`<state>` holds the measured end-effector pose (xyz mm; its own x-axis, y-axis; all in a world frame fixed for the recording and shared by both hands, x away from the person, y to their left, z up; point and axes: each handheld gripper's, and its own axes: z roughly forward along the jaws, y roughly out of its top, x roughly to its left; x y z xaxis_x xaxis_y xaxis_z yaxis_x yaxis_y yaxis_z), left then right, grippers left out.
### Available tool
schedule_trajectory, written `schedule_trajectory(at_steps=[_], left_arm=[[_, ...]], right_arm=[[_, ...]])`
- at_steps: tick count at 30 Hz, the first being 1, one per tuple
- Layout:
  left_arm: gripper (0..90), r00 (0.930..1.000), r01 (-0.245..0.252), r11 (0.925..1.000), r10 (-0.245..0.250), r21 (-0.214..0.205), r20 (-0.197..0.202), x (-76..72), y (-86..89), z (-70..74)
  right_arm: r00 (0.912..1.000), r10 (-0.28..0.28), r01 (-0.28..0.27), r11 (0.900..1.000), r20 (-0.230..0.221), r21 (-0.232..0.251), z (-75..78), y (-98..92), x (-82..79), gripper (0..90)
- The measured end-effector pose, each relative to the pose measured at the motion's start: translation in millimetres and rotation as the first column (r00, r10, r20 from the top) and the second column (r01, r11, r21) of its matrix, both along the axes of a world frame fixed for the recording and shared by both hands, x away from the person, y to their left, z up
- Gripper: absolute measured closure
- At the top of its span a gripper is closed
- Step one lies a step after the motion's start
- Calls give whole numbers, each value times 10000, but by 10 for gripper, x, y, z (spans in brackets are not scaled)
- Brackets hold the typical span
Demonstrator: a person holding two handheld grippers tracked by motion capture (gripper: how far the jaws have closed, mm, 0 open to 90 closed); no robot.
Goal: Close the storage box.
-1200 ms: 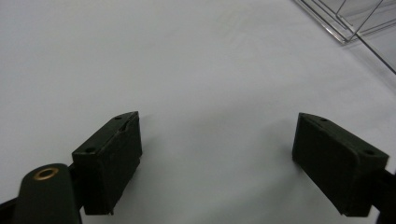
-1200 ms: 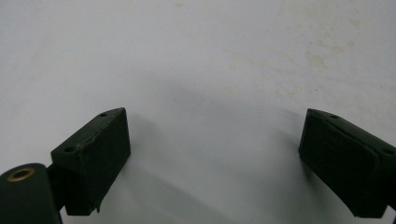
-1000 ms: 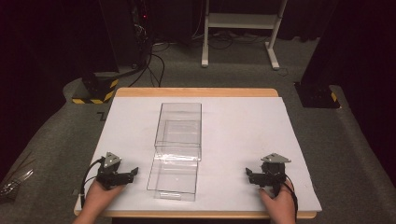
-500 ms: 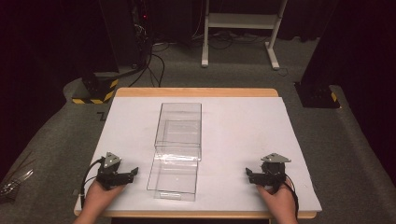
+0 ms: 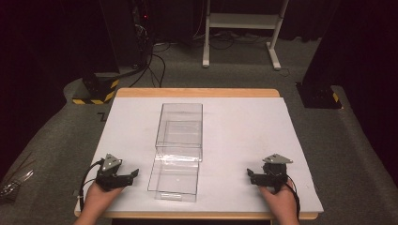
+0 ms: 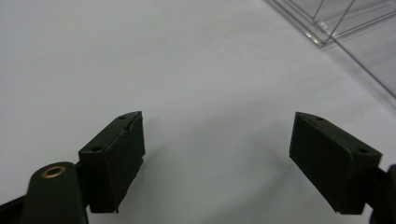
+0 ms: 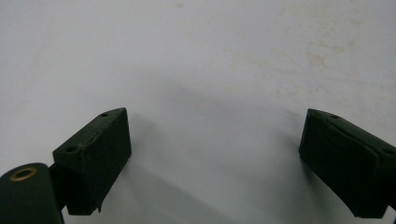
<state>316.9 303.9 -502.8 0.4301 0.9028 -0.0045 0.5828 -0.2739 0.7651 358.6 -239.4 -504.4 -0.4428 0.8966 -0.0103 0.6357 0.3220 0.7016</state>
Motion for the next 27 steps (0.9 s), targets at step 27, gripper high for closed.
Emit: schedule_trajectory(at_steps=[27], left_arm=[[169, 9883, 1108, 9875, -975, -1119, 1175, -381, -170, 402]], right_arm=[[10000, 4, -4, 10000, 4, 31, 0, -5, 0, 93]])
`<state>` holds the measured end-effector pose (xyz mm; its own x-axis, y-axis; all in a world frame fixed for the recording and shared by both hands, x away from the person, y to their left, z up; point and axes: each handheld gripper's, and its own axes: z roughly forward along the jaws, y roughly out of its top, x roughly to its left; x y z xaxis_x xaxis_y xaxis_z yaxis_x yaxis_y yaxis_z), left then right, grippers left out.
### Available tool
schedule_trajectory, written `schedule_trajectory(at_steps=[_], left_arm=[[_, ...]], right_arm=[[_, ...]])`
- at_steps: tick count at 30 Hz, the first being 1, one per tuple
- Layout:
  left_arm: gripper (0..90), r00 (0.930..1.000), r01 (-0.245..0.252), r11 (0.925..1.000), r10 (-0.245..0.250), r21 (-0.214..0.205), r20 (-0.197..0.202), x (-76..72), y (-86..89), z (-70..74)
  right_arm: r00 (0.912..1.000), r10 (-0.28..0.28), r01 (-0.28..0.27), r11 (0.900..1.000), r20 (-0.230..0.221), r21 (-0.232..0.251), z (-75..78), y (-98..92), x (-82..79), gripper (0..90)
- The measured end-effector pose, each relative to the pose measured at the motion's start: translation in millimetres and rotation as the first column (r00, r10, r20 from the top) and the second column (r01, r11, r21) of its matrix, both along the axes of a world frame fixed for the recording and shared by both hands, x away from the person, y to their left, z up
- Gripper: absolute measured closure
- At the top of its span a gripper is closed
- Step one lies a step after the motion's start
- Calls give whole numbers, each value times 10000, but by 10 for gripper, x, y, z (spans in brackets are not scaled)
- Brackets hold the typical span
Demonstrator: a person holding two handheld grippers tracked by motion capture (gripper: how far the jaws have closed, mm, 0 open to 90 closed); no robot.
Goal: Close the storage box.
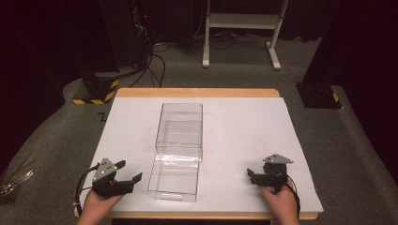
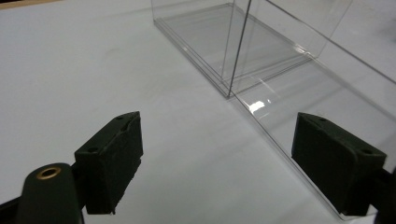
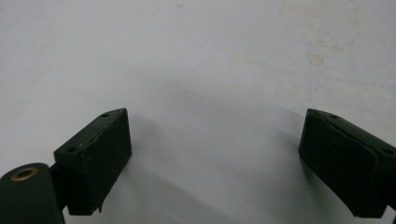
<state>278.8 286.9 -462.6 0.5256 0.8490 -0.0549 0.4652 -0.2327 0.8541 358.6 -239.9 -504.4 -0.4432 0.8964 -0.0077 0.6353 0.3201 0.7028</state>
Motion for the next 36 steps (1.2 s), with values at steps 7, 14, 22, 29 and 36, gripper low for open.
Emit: schedule_trajectory(at_steps=[7, 14, 22, 29, 36], left_arm=[[171, 9993, 306, 9989, -298, -354, 219, -182, -18, 77], [169, 9976, 694, 9970, -691, -345, 99, -302, -99, 53], [162, 9970, 767, 9953, -770, -593, -25, -406, -125, 32], [151, 9911, 1327, 9895, -1327, -577, 47, -454, -225, 26], [152, 9870, 1604, 9862, -1605, -401, 31, -451, -329, -1]], right_arm=[[10000, -8, 8, 10000, -1, -15, 0, 2, -1, 93], [10000, -10, 10, 10000, 1, -15, 0, 2, -1, 93], [10000, -5, 5, 10000, 11, -8, 0, 0, -1, 94], [10000, -6, 6, 10000, 7, -7, 0, 0, 0, 94], [10000, -11, 11, 10000, 4, -12, 0, 2, -1, 94]])
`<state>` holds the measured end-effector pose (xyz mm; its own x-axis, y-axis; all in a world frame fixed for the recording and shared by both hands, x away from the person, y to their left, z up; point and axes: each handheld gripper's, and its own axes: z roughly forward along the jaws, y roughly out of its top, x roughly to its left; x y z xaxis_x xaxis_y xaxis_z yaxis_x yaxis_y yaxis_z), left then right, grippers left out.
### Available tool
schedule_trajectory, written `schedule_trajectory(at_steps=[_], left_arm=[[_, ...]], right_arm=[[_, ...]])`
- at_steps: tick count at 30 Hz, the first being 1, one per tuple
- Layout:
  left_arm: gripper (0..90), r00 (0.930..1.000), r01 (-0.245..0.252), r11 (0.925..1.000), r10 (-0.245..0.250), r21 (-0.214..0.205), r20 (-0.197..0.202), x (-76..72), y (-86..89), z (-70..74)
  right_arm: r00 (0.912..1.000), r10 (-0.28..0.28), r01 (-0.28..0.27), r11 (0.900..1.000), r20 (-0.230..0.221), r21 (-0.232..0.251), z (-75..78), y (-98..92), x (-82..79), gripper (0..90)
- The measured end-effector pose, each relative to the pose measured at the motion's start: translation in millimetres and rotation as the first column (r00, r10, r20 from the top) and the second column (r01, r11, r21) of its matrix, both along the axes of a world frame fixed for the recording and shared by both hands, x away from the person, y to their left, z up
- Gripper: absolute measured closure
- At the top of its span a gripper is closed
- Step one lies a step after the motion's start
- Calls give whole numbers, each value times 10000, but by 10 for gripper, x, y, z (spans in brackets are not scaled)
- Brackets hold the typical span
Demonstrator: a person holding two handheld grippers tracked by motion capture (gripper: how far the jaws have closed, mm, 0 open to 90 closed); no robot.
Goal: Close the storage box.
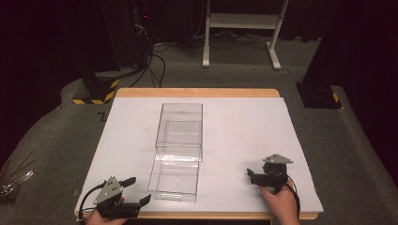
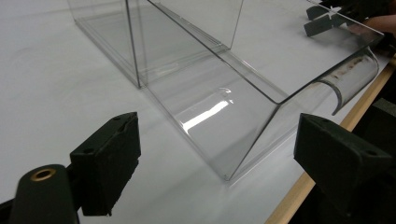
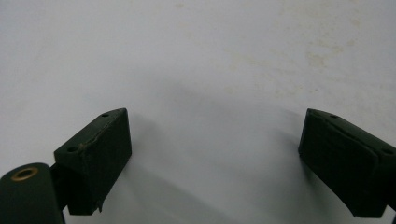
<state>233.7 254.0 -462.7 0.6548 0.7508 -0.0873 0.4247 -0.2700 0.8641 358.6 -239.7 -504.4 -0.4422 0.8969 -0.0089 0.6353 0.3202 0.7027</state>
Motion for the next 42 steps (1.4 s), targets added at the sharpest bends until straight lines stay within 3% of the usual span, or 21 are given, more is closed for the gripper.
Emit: schedule_trajectory(at_steps=[9, 15, 21, 24, 31, 42], left_arm=[[191, 9996, 22, 10000, -24, 44, 290, 22, -150, -12], [212, 9998, 113, 9999, -111, -87, 162, 56, -187, -32], [228, 9992, 316, 9995, -317, 50, 225, 77, -275, -46], [241, 9992, 299, 9995, -303, 143, 273, 84, -297, -51], [257, 9997, 184, 9998, -182, -91, 183, 121, -340, -68], [258, 9994, 58, 10000, -59, 25, 344, 177, -422, -67]], right_arm=[[10000, 1, -1, 10000, 3, -5, 0, 0, 0, 94], [10000, 3, -3, 10000, 5, -2, 0, 0, 0, 94], [10000, 3, -3, 10000, 6, -1, 0, 0, 0, 94], [10000, 2, -2, 10000, 5, 0, 0, 0, 0, 94], [10000, 1, -1, 10000, 0, -4, 0, 0, 0, 94], [10000, 1, -1, 10000, 2, -6, 0, 0, 0, 94]])
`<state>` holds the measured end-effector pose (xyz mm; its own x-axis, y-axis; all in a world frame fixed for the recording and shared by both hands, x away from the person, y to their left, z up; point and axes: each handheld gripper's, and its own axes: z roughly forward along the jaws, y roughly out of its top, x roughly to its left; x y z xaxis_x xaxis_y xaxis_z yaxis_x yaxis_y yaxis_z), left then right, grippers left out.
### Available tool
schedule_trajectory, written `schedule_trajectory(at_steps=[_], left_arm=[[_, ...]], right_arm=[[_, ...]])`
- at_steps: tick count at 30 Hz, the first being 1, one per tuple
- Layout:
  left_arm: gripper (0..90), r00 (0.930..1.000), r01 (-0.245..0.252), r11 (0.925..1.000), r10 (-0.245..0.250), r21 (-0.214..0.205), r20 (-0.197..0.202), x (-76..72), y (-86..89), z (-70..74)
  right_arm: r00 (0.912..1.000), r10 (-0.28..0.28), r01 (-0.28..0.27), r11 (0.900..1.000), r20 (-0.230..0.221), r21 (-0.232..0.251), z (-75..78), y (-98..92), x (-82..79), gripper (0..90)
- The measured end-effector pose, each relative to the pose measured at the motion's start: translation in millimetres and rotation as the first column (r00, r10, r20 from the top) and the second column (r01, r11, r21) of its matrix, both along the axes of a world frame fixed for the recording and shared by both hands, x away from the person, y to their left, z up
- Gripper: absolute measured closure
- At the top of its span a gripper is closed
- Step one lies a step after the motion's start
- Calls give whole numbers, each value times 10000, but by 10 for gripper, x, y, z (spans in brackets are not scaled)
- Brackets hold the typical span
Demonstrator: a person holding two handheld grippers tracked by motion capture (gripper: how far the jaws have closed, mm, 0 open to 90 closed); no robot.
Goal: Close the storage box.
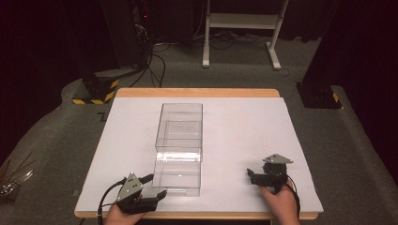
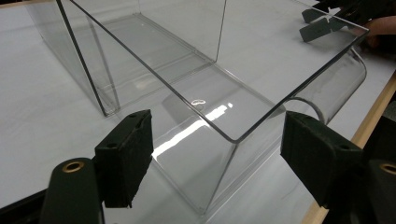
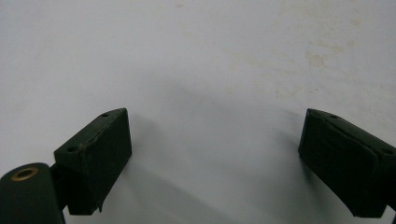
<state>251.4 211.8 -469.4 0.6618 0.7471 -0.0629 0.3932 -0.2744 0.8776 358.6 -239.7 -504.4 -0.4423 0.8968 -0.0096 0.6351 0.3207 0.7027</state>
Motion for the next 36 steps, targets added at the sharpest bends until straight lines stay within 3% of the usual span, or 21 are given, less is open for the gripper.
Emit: schedule_trajectory(at_steps=[16, 21, 28, 36], left_arm=[[275, 9999, -133, 9999, 133, -41, 26, 90, -29, -19], [294, 9992, -388, 9980, 388, -503, 1, 173, -33, -7], [331, 9986, -511, 9978, 518, -430, 142, 211, -6, -9], [350, 9979, -636, 9957, 643, -673, 80, 279, 18, -10]], right_arm=[[10000, 1, -1, 10000, 1, -6, 0, 0, 0, 94], [10000, -1, 1, 10000, -1, -4, 0, 1, 0, 94], [10000, 1, -1, 10000, -1, -2, 0, 0, 0, 94], [10000, -2, 2, 10000, -3, -2, 0, 1, 0, 94]])
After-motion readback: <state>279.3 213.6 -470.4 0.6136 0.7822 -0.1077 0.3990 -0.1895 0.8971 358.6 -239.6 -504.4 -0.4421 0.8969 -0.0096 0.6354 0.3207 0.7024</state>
